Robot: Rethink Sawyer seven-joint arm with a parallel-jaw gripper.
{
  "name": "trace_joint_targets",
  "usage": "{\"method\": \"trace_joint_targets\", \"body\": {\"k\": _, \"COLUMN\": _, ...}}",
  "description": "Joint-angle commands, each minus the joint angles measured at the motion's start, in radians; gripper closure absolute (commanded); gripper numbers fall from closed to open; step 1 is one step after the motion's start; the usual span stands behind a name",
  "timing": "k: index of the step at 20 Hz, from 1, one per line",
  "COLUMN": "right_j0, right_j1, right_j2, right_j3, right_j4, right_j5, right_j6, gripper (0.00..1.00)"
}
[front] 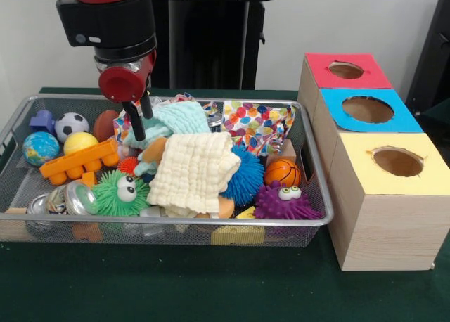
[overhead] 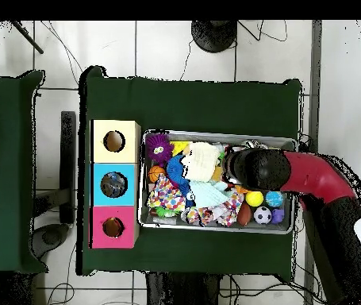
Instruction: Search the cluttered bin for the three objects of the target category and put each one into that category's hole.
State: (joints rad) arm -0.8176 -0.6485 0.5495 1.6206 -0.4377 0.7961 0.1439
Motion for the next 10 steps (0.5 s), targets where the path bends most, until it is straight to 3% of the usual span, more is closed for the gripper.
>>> {"method": "trace_joint_targets", "body": {"k": 1, "right_j0": 0.004, "right_j1": -0.009, "right_j2": -0.005, "right_j3": -0.013, "right_j4": -0.021, "right_j5": 0.041, "right_j6": 0.079, "gripper": 0.00}}
{"method": "trace_joint_targets", "body": {"k": 10, "right_j0": 0.013, "right_j1": 0.044, "right_j2": 0.010, "right_j3": -0.076, "right_j4": -0.025, "right_j5": 0.058, "right_j6": 0.043, "gripper": 0.00}}
